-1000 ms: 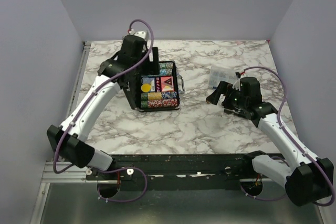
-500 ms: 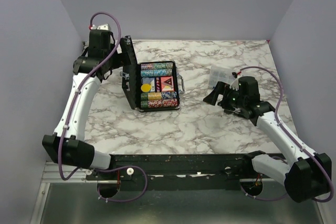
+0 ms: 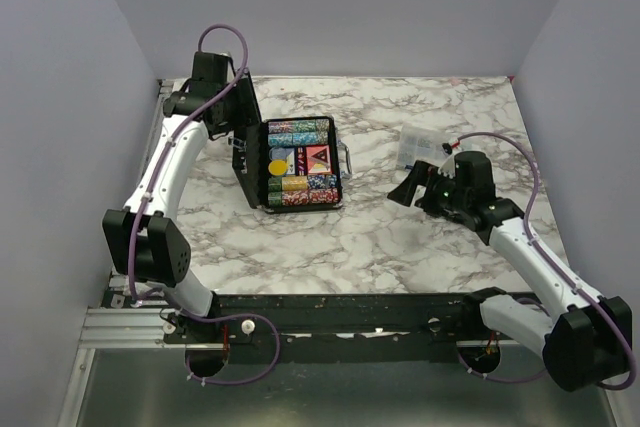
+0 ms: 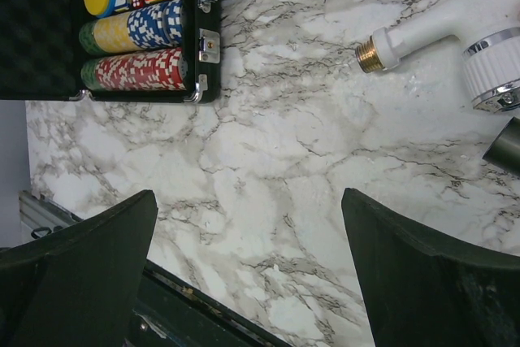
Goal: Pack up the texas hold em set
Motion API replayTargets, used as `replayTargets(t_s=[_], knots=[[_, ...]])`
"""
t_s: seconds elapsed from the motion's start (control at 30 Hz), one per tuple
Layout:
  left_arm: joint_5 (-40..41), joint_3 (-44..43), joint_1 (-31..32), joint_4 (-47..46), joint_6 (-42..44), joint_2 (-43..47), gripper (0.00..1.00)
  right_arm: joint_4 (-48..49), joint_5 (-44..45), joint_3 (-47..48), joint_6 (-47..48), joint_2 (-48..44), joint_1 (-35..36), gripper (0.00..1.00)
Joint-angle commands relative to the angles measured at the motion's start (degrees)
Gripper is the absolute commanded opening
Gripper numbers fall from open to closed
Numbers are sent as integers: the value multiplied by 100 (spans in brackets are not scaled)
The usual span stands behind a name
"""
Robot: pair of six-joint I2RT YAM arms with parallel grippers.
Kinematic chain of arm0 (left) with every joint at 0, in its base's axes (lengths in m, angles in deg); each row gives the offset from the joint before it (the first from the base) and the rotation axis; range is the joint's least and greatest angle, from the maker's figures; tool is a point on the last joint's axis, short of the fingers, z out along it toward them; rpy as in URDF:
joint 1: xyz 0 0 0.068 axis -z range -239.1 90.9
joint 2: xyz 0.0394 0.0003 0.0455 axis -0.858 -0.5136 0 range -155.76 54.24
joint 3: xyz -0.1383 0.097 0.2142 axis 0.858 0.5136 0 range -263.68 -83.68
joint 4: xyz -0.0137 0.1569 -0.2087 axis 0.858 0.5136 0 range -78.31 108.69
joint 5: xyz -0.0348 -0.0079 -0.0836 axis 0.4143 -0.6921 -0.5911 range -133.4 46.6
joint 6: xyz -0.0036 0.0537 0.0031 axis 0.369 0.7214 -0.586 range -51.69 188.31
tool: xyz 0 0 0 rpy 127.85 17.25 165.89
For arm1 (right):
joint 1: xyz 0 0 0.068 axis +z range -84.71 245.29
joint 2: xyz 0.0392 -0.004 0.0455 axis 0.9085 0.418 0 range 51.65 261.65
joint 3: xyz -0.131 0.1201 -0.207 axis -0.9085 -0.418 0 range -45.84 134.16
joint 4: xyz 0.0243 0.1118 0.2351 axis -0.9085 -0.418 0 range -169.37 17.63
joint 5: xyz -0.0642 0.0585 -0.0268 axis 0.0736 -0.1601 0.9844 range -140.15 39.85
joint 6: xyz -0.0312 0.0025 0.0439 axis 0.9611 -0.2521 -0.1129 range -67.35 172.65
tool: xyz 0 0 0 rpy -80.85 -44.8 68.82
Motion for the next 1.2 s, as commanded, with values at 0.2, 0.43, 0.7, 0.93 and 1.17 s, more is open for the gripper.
replayTargets(t_s=[0.2, 0.43, 0.7, 0.93, 1.17], knots=[[1246, -788, 973, 342, 269, -500, 47, 362, -172, -121, -50, 180, 35, 96], [1795, -1324, 1561, 703, 288, -1173, 38, 440, -185, -225, -99, 179, 31, 96], [1710, -1836, 2180, 803, 22, -1954, 35, 506, -164, -309, -134, 197, 35, 96], [1708, -2205, 2515, 886, -285, -2577, 38, 687, -114, -344, -162, 366, 34, 96], [1179, -2258, 2607, 720, -380, -2582, 56, 1095, -280, -369, -230, 810, 33, 96]])
